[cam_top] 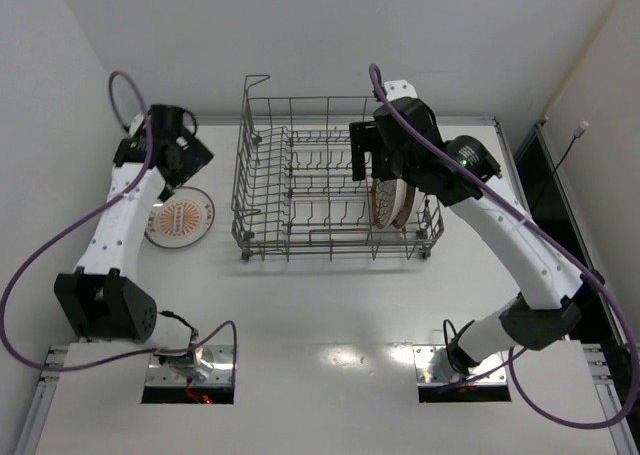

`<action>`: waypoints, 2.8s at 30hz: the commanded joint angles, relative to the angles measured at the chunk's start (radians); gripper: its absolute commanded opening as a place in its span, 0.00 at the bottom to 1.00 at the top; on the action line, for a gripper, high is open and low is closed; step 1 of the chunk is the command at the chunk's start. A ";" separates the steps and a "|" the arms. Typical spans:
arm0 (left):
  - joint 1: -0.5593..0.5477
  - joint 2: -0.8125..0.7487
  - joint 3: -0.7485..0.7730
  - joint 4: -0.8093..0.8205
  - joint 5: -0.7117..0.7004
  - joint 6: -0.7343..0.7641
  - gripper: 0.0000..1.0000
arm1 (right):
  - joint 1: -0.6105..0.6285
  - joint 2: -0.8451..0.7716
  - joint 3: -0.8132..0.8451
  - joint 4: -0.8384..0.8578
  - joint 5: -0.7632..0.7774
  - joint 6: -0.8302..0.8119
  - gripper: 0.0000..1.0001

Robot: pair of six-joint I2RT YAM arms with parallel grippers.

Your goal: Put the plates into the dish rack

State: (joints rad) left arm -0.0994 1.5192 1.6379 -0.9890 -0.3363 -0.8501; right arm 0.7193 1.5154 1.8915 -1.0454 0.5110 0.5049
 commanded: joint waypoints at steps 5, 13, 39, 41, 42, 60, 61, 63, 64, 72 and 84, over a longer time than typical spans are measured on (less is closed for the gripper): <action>0.328 -0.373 -0.563 0.251 0.254 -0.211 1.00 | -0.004 -0.113 -0.144 0.099 -0.241 -0.043 0.80; 0.477 -0.527 -0.926 0.533 0.456 -0.326 1.00 | -0.004 -0.225 -0.250 0.072 -0.279 -0.052 0.81; 0.515 -0.277 -1.213 1.041 0.424 -0.409 1.00 | -0.014 -0.365 -0.276 -0.106 -0.289 -0.098 0.82; 0.515 -0.248 -1.213 1.055 0.424 -0.400 0.97 | -0.014 -0.374 -0.276 -0.116 -0.289 -0.098 0.82; 0.515 -0.238 -1.213 1.055 0.424 -0.400 0.97 | -0.014 -0.374 -0.276 -0.126 -0.276 -0.098 0.82; 0.515 0.041 -1.139 1.222 0.517 -0.380 0.65 | -0.014 -0.394 -0.238 -0.214 -0.238 -0.060 0.82; 0.515 0.050 -1.130 1.231 0.528 -0.380 0.61 | -0.014 -0.394 -0.238 -0.223 -0.238 -0.060 0.82; 0.515 0.074 -1.130 1.245 0.540 -0.380 0.54 | -0.014 -0.394 -0.247 -0.223 -0.238 -0.060 0.82; 0.515 0.075 -1.130 1.260 0.540 -0.380 0.50 | -0.014 -0.394 -0.247 -0.223 -0.238 -0.060 0.82; 0.515 0.128 -1.150 1.339 0.589 -0.349 0.28 | -0.014 -0.376 -0.216 -0.251 -0.238 -0.051 0.82; 0.524 -0.019 -1.011 1.103 0.548 -0.244 0.00 | -0.014 -0.366 -0.216 -0.211 -0.266 -0.051 0.82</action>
State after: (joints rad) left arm 0.4149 1.5589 0.5606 0.2573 0.2871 -1.1805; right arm 0.7090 1.1461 1.6424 -1.2926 0.2565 0.4454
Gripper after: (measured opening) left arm 0.043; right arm 0.818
